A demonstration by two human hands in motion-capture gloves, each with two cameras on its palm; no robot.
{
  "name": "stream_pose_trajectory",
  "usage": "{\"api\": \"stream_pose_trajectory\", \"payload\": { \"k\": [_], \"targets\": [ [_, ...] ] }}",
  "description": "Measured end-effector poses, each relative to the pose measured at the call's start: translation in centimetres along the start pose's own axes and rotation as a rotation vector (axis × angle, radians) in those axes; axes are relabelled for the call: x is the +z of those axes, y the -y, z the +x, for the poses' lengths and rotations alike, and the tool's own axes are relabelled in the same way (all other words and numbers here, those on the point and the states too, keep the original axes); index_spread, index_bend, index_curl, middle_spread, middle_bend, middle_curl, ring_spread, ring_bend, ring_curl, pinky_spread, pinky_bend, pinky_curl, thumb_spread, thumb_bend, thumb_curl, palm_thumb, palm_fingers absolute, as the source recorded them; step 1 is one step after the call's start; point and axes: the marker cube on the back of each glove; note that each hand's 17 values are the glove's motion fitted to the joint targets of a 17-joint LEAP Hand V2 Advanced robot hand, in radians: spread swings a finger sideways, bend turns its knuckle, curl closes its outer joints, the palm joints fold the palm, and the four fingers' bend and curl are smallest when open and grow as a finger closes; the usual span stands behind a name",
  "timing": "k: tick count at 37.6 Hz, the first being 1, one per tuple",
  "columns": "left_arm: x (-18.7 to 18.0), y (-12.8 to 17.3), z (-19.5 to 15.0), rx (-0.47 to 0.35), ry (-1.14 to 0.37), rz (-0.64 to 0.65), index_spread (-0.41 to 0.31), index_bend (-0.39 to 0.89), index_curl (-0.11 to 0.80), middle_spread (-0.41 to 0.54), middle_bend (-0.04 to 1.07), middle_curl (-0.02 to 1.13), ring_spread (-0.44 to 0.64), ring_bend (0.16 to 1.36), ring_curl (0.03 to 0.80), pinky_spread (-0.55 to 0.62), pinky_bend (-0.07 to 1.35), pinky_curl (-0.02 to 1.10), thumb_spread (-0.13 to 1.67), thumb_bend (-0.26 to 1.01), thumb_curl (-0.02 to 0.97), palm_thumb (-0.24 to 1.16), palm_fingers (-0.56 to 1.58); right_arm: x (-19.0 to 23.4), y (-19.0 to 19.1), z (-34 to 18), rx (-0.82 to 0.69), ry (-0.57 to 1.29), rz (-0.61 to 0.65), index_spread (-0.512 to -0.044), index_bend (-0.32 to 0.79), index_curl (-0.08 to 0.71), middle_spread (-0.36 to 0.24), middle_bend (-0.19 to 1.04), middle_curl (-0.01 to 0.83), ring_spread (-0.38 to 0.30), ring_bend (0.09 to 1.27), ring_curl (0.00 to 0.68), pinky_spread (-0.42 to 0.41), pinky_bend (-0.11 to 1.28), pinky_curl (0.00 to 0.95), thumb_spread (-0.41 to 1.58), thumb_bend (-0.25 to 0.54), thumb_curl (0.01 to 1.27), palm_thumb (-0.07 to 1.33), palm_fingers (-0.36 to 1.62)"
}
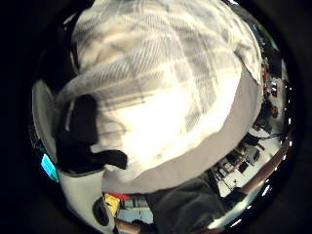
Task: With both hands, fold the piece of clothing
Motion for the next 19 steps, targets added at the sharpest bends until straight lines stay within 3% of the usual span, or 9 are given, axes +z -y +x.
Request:
{"api": "stream_pose_trajectory", "payload": {
  "k": [1, 2, 6, 11, 12, 13, 16, 19],
  "targets": [
    [-0.2, 0.2, -0.1, -0.003, -0.003, 0.024, -0.141, 0.61, 0.385, -0.044, 0.17, 0.26, 0.01, 0.48, 0.259, 0.03, 0.37, 0.30, 1.13, 0.11, 0.279, 0.47, 0.59, 0.9, 1.2, 0.4, 0.006, 0.011, 0.000, -0.332, 0.14, 0.245, -0.021, 0.25, 0.352, 0.059, 0.40, 0.303, 0.204, 0.33, 0.317, 1.38, 0.194, 0.19, 0.53, 0.39],
    [-0.4, 0.5, -0.2, -0.010, -0.007, 0.053, -0.162, 0.64, 0.403, -0.078, 0.20, 0.28, -0.04, 0.48, 0.274, -0.02, 0.38, 0.31, 1.16, 0.13, 0.282, 0.49, 0.70, 1.3, 1.6, 0.5, 0.006, 0.012, -0.004, -0.332, 0.14, 0.246, -0.021, 0.25, 0.355, 0.059, 0.40, 0.304, 0.204, 0.33, 0.318, 1.38, 0.191, 0.19, 0.53, 0.39],
    [-1.2, 3.3, -1.5, -0.070, -0.022, 0.195, -0.198, 0.62, 0.419, -0.132, 0.18, 0.30, -0.11, 0.46, 0.279, -0.11, 0.38, 0.32, 1.24, 0.14, 0.285, 0.53, 0.82, 2.3, 1.6, 0.0, -0.034, 0.008, -0.040, -0.330, 0.14, 0.250, -0.021, 0.25, 0.361, 0.059, 0.40, 0.306, 0.204, 0.32, 0.321, 1.38, 0.179, 0.20, 0.53, 0.40],
    [-0.8, 9.7, -4.4, -0.154, -0.018, 0.278, -0.205, 0.41, 0.393, -0.193, 0.18, 0.32, -0.24, 0.54, 0.319, -0.25, 0.46, 0.35, 1.34, 0.16, 0.280, 0.55, 1.01, 4.5, 1.9, -0.9, -0.077, -0.012, -0.089, -0.331, 0.13, 0.252, -0.021, 0.25, 0.369, 0.057, 0.40, 0.312, 0.204, 0.31, 0.324, 1.37, 0.166, 0.21, 0.55, 0.41],
    [-1.1, 10.1, -4.7, -0.161, -0.020, 0.289, -0.216, 0.46, 0.413, -0.187, 0.14, 0.32, -0.23, 0.49, 0.308, -0.24, 0.43, 0.34, 1.34, 0.16, 0.282, 0.55, 0.94, 5.1, 2.1, -1.1, -0.086, -0.016, -0.100, -0.331, 0.13, 0.253, -0.021, 0.24, 0.367, 0.056, 0.40, 0.314, 0.204, 0.31, 0.326, 1.38, 0.162, 0.20, 0.54, 0.41],
    [-1.6, 10.3, -5.0, -0.170, -0.021, 0.301, -0.211, 0.38, 0.396, -0.208, 0.19, 0.34, -0.26, 0.54, 0.339, -0.27, 0.46, 0.37, 1.36, 0.16, 0.280, 0.55, 1.03, 5.8, 2.3, -1.4, -0.099, -0.021, -0.114, -0.331, 0.13, 0.253, -0.021, 0.25, 0.371, 0.056, 0.40, 0.314, 0.204, 0.31, 0.326, 1.37, 0.160, 0.21, 0.55, 0.41],
    [-3.7, 9.8, -5.6, -0.201, -0.023, 0.332, -0.212, 0.26, 0.381, -0.248, 0.23, 0.36, -0.30, 0.55, 0.343, -0.32, 0.46, 0.37, 1.40, 0.16, 0.276, 0.56, 1.11, 8.2, 2.8, -2.4, -0.140, -0.037, -0.168, -0.331, 0.13, 0.253, -0.021, 0.25, 0.372, 0.051, 0.40, 0.319, 0.204, 0.30, 0.328, 1.33, 0.146, 0.22, 0.57, 0.41],
    [-5.3, 9.7, -6.1, -0.219, -0.015, 0.372, -0.213, 0.14, 0.362, -0.291, 0.33, 0.40, -0.34, 0.55, 0.358, -0.36, 0.46, 0.37, 1.43, 0.16, 0.268, 0.55, 1.19, 10.3, 3.1, -3.3, -0.164, -0.047, -0.221, -0.327, 0.12, 0.248, -0.021, 0.26, 0.378, 0.041, 0.41, 0.323, 0.204, 0.30, 0.327, 1.29, 0.134, 0.24, 0.60, 0.43]
  ]
}}
